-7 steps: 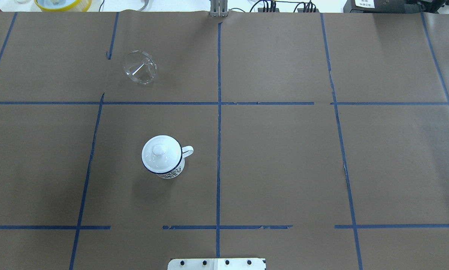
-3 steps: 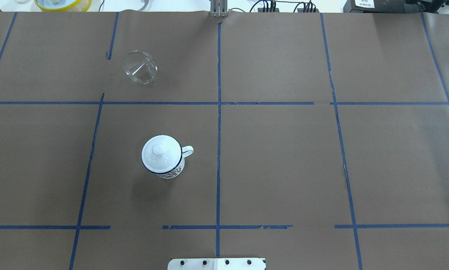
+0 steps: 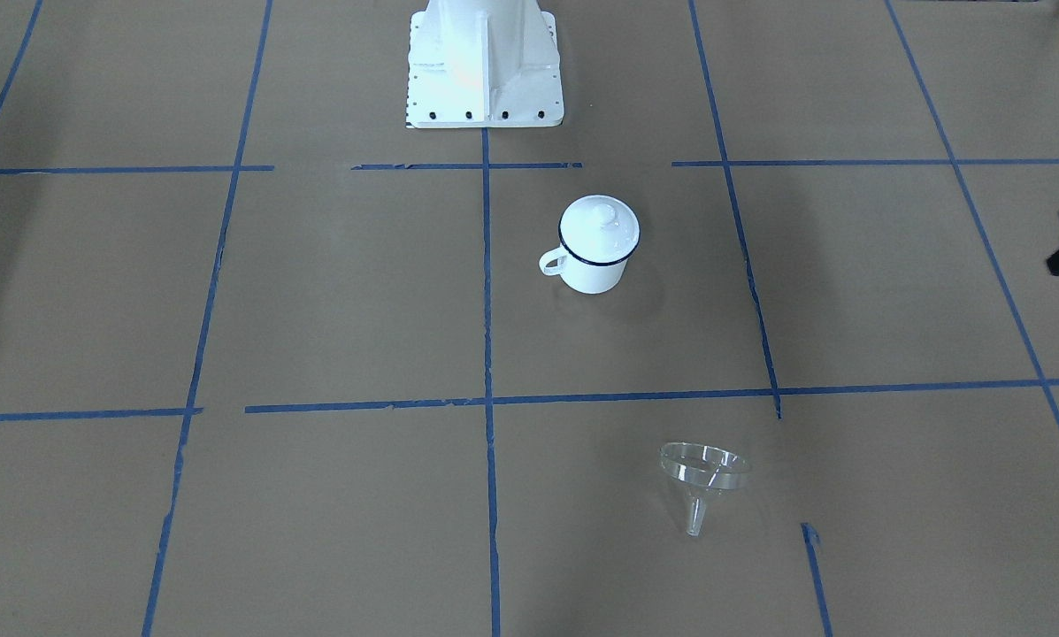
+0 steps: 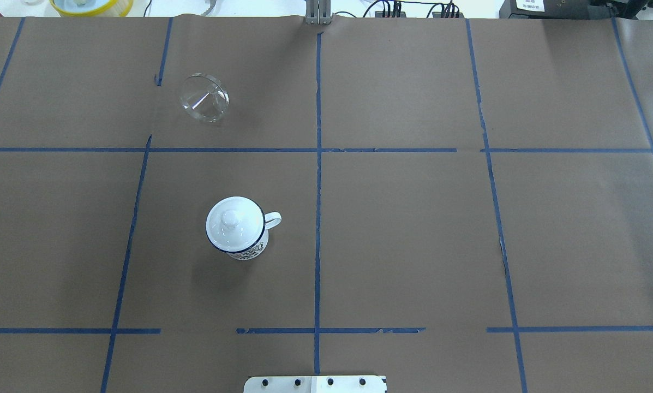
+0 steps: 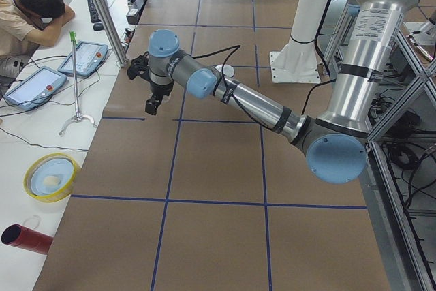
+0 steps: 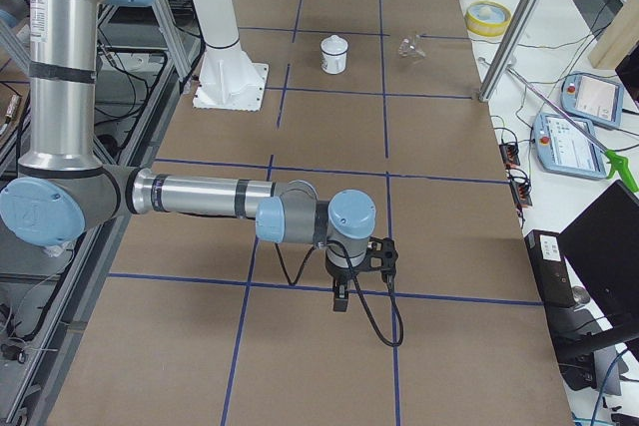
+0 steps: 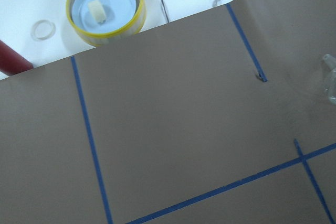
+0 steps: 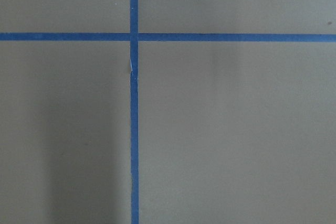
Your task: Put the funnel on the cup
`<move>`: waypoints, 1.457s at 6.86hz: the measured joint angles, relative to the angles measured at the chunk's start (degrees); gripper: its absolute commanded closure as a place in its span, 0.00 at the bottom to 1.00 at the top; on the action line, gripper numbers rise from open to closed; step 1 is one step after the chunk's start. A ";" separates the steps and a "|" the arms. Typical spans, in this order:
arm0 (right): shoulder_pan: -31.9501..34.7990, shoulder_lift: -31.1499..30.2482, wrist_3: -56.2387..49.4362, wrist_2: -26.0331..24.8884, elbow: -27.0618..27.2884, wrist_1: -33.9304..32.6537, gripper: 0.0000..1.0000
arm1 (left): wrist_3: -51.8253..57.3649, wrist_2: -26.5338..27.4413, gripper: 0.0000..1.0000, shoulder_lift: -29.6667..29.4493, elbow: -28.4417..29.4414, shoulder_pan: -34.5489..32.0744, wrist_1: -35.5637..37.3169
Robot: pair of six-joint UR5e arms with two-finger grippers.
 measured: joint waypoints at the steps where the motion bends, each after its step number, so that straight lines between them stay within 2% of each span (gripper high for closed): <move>1: 0.00 0.00 0.00 0.00 0.02 0.00 0.00 | -9.73 0.79 0.00 -1.24 -2.04 5.37 -0.49; 3: 0.00 0.00 0.00 0.00 0.05 0.00 0.00 | -32.01 8.24 0.00 -5.86 -6.52 17.85 -0.37; 5: 0.00 0.00 0.00 0.00 0.06 0.00 0.00 | -49.35 13.51 0.00 -13.63 -7.35 29.45 4.21; 7: 0.00 0.00 0.00 0.00 0.06 0.00 0.00 | -57.52 20.05 0.00 -19.73 -7.32 37.61 12.94; 10: 0.00 0.00 0.00 0.00 0.06 0.00 0.00 | -60.15 25.91 0.00 -20.72 -6.57 43.10 17.09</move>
